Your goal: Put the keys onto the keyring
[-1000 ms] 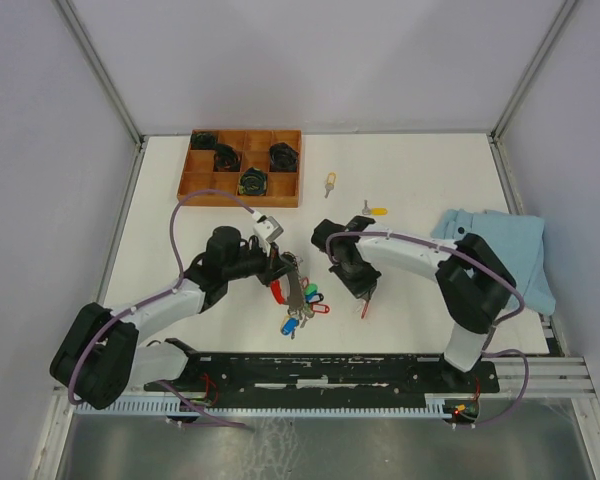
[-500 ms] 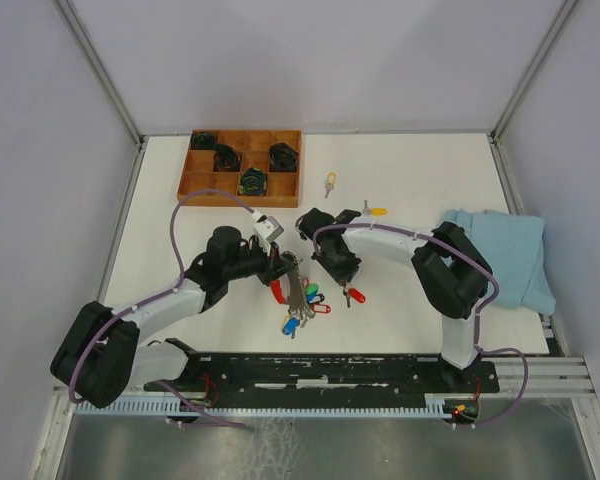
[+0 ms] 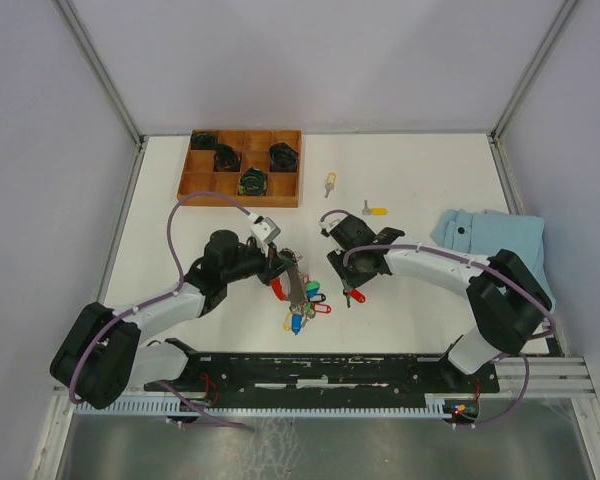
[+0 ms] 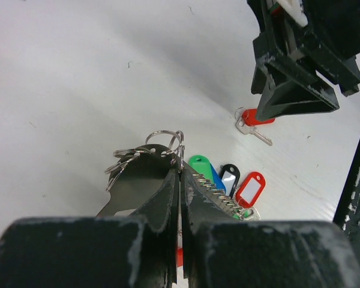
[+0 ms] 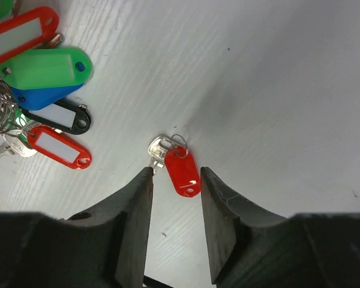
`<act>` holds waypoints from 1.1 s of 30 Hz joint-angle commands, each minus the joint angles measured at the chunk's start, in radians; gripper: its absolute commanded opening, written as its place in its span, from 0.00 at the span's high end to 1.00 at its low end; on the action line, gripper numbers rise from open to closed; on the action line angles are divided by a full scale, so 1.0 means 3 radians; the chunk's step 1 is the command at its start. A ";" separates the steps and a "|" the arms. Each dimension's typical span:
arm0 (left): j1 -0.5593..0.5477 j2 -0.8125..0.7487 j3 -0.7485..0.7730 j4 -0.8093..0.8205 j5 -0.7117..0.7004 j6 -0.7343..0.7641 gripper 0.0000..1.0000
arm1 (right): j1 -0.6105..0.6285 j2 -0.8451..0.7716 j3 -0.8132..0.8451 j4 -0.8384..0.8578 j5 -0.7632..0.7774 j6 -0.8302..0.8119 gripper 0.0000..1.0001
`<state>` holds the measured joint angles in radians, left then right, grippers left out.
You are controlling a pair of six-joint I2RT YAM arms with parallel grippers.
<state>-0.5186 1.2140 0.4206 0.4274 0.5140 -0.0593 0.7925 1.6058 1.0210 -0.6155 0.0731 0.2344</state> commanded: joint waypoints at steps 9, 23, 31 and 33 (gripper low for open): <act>-0.0014 -0.0049 -0.0064 0.0427 -0.0069 0.0003 0.97 | -0.0680 -0.0209 -0.0596 0.1097 -0.1169 0.0459 0.60; -0.0013 0.0024 -0.0028 0.0417 -0.0008 0.0014 0.97 | -0.0763 -0.0018 -0.0622 0.1082 -0.1210 0.0542 0.65; -0.0014 0.0043 -0.0026 0.0417 -0.0006 0.0011 0.97 | -0.0761 -0.0019 -0.0662 0.1016 -0.1341 0.0521 0.66; -0.0013 0.0051 -0.0025 0.0416 -0.0001 0.0014 0.97 | -0.0761 -0.0050 -0.0678 0.1006 -0.1353 0.0517 0.66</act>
<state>-0.5194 1.2259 0.3962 0.4873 0.5003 -0.0597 0.5674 1.6035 0.8291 -0.3187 -0.3008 0.3885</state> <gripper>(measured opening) 0.043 0.342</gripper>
